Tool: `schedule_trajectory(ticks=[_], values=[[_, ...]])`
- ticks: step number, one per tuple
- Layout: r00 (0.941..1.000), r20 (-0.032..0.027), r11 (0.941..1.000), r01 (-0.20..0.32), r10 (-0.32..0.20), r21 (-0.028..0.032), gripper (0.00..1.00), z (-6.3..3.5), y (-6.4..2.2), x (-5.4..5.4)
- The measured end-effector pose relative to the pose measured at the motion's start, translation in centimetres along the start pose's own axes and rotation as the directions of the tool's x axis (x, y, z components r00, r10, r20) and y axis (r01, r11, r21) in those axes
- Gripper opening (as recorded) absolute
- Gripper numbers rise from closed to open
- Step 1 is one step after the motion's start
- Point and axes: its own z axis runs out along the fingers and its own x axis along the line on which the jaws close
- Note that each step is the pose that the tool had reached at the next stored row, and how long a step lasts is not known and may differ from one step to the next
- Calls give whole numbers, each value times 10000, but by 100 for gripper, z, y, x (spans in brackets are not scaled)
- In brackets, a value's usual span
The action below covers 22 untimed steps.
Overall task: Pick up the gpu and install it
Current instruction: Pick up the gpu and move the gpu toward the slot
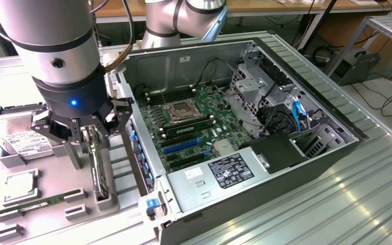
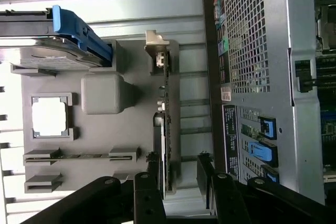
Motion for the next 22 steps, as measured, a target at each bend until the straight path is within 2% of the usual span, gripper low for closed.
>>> schedule_trajectory(ticks=[22], values=[[10000, 0, 10000, 1, -1, 3, 42, 96, -8, 22]])
